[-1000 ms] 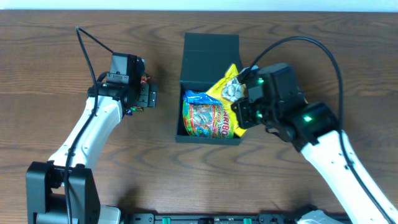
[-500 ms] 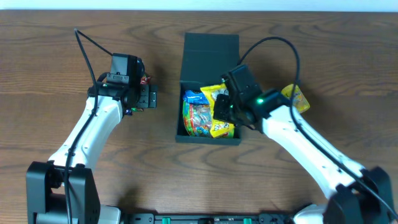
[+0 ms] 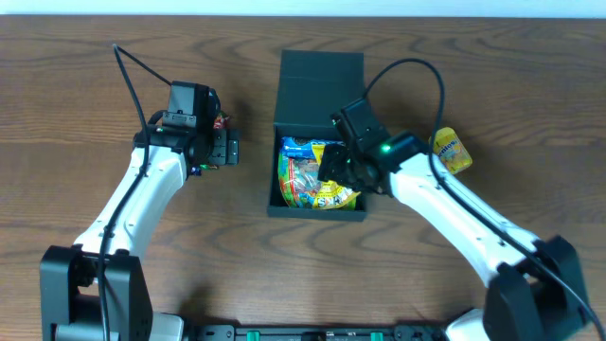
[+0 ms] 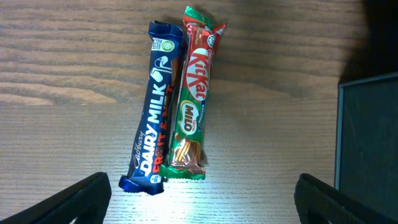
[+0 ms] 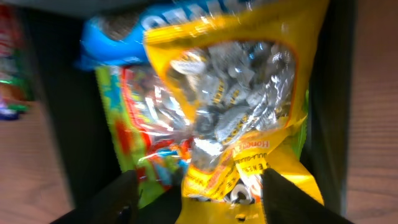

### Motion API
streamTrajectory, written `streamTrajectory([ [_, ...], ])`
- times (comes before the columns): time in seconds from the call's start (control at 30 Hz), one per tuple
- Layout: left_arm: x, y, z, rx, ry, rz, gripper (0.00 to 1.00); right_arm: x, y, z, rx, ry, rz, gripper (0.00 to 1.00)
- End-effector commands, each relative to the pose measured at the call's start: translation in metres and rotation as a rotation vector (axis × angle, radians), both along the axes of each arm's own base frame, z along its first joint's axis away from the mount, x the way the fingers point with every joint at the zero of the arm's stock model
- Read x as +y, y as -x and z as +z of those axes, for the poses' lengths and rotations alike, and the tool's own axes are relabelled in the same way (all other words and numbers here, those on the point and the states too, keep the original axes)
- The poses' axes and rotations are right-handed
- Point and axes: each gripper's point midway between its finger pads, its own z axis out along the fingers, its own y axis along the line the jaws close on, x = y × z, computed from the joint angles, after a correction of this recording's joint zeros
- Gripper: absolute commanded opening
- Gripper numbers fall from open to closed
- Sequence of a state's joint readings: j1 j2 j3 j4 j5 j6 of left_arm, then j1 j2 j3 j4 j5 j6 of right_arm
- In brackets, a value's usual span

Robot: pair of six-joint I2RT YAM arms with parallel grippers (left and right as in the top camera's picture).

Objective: Pack container
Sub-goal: 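Place the yellow seed bag into the box and release, then move the right gripper to the yellow Mentos tube and grasp it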

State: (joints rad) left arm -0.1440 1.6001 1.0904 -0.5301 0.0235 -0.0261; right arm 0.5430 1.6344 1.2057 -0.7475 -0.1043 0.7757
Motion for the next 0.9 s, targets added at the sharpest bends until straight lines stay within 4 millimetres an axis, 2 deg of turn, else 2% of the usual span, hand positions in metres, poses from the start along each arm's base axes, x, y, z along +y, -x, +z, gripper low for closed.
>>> streamTrajectory([
  [0.0, 0.001, 0.001, -0.002, 0.013, 0.003, 0.007, 0.95, -0.006, -0.022, 0.084, -0.250, -0.045, 0.075, 0.60],
  [0.03, 0.001, 0.001, -0.002, 0.014, 0.003, 0.007, 0.95, -0.015, -0.027, 0.099, -0.306, -0.019, 0.070, 0.61],
  [0.1, 0.001, 0.002, -0.003, 0.018, 0.002, 0.007, 0.95, -0.053, -0.035, 0.125, -0.419, 0.090, 0.009, 0.64],
  [0.17, 0.001, 0.002, -0.003, 0.021, 0.002, 0.007, 0.95, -0.090, -0.040, 0.134, -0.465, 0.222, -0.024, 0.66],
  [0.23, 0.001, 0.002, -0.003, 0.020, 0.003, 0.007, 0.95, -0.128, -0.043, 0.129, -0.451, 0.357, -0.022, 0.68],
  [0.33, 0.001, 0.002, -0.003, 0.020, 0.002, 0.007, 0.95, -0.175, -0.052, 0.108, -0.385, 0.489, 0.030, 0.72],
  [0.4, 0.001, 0.002, -0.003, 0.021, 0.002, 0.007, 0.95, -0.199, -0.059, 0.089, -0.339, 0.536, 0.080, 0.75],
  [0.5, 0.001, 0.002, -0.003, 0.020, 0.003, 0.007, 0.95, -0.224, -0.067, 0.061, -0.267, 0.563, 0.140, 0.77],
  [0.63, 0.001, 0.003, -0.003, 0.021, 0.002, 0.007, 0.95, -0.260, -0.078, 0.020, -0.166, 0.589, 0.135, 0.78],
  [0.77, 0.002, 0.003, -0.004, 0.025, 0.002, 0.007, 0.95, -0.276, -0.084, -0.019, -0.087, 0.564, 0.114, 0.82],
  [0.87, 0.002, 0.003, -0.003, 0.024, 0.002, 0.007, 0.95, -0.276, -0.084, -0.046, -0.033, 0.530, 0.126, 0.86],
])
